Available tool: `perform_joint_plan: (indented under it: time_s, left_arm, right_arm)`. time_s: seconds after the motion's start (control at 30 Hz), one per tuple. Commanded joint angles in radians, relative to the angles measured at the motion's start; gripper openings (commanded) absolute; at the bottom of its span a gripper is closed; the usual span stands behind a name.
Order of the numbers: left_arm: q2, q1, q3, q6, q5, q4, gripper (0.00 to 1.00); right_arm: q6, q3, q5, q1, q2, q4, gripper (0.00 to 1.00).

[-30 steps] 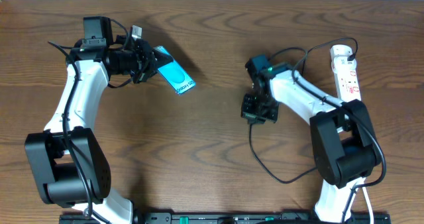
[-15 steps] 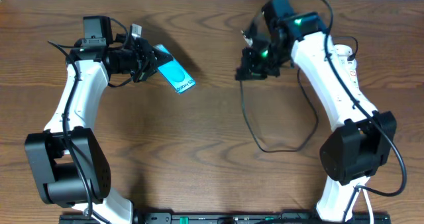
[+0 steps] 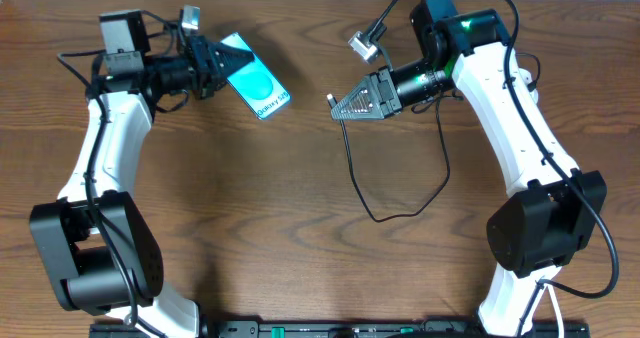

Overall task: Plug charger to phone and switch on socket
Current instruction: 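Lift the plug with the right gripper toward the phone's bottom port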

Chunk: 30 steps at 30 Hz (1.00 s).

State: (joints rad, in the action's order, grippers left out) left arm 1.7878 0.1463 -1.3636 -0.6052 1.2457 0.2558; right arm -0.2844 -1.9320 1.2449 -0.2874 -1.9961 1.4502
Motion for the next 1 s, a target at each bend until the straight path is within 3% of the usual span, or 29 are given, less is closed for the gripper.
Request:
perform_joint_plan:
  time_s: [0.0, 0.3, 0.43, 0.77, 0.97]
  left_arm:
    - [-0.01, 0.021, 0.001, -0.152, 0.135, -0.103, 0.07]
    - [-0.01, 0.02, 0.001, -0.5, 0.168, -0.471, 0.07]
    - [-0.01, 0.02, 0.001, -0.617, 0.184, -0.615, 0.07]
    - [-0.01, 0.02, 0.001, -0.647, 0.206, -0.66, 0.07]
    - [-0.01, 0.021, 0.001, -0.647, 0.206, -0.692, 0.07]
  right_arm:
    - [-0.089, -0.017, 0.075, -0.024, 0.001, 0.005, 0.01]
    - [-0.077, -0.017, 0.129, -0.106, 0.001, -0.071, 0.01]
    - [0.039, -0.017, 0.13, -0.119, 0.0, -0.189, 0.01]
    - [0.34, -0.016, 0.116, -0.12, -0.009, -0.457, 0.01]
    - [0.363, -0.008, 0.116, -0.12, -0.028, -0.47, 0.01]
